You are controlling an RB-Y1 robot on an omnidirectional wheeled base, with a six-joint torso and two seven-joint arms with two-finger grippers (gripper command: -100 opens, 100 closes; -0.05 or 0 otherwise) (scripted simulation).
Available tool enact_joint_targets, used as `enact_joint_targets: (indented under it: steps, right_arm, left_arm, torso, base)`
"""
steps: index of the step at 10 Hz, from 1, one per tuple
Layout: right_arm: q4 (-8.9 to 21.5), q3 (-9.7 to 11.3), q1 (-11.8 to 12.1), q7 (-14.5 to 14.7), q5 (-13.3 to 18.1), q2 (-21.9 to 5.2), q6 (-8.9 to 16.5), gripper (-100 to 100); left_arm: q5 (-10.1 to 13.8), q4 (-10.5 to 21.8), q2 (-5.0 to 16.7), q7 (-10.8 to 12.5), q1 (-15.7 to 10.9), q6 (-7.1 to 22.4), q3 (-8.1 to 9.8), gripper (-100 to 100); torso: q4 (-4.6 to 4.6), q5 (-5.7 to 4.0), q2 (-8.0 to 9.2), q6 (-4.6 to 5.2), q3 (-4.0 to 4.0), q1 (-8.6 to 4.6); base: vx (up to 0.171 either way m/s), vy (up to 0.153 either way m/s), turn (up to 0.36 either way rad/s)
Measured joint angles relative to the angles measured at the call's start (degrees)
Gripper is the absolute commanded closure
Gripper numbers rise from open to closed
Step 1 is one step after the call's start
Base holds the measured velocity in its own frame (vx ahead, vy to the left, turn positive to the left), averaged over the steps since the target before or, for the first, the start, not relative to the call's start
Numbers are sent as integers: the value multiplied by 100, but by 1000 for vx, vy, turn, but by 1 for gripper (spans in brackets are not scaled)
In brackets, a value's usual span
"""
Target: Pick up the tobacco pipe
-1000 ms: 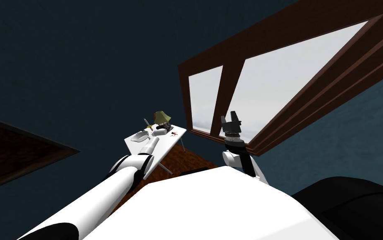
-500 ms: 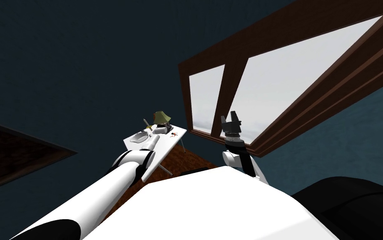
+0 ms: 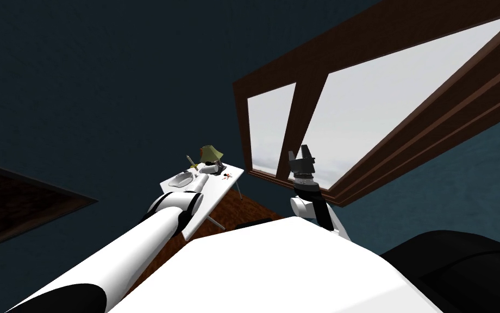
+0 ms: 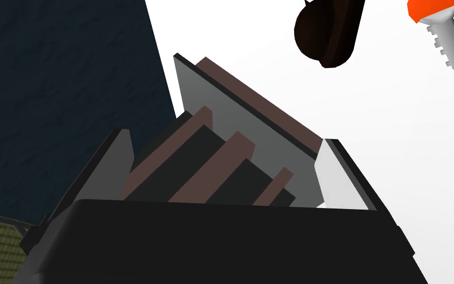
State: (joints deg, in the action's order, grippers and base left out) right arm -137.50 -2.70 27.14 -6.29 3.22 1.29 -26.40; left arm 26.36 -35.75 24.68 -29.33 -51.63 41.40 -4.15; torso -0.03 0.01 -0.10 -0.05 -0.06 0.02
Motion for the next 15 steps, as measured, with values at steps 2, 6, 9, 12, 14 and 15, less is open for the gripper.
enact_joint_targets:
  steps: [2, 6, 9, 12, 14, 15]
  right_arm:
    - [0, 0, 0, 0, 0, 0, 0, 0]
    - [0, 0, 0, 0, 0, 0, 0, 0]
    - [0, 0, 0, 0, 0, 0, 0, 0]
    - [0, 0, 0, 0, 0, 0, 0, 0]
    - [0, 0, 0, 0, 0, 0, 0, 0]
    - [0, 0, 0, 0, 0, 0, 0, 0]
  left_arm:
    - [109, 332, -4, -57, -189, 235, -17, -100]
    - [253, 717, -4, -105, -438, 660, -42, -100]
    - [336, 914, -4, -118, -543, 907, -63, -100]
    - [426, 1185, -18, -164, -689, 1071, -78, -100]
    - [503, 1412, -21, -209, -817, 1209, -85, -100]
    - [528, 1360, -14, -185, -788, 1347, -102, -100]
  torso:
    - [-1, 1, -4, 0, -2, 2]
    - [-1, 1, 4, -1, 1, 0]
    - [0, 1, 5, -1, 2, -1]
    - [0, 0, 6, -1, 3, -1]
    - [0, 1, 4, -1, 1, 1]
    - [0, 1, 3, -1, 1, 1]
  base:
    - [39, 12, -7]
    - [30, 8, -4]
    - [26, 5, -4]
    - [22, 3, -4]
    - [27, 8, -6]
    - [26, 7, -1]
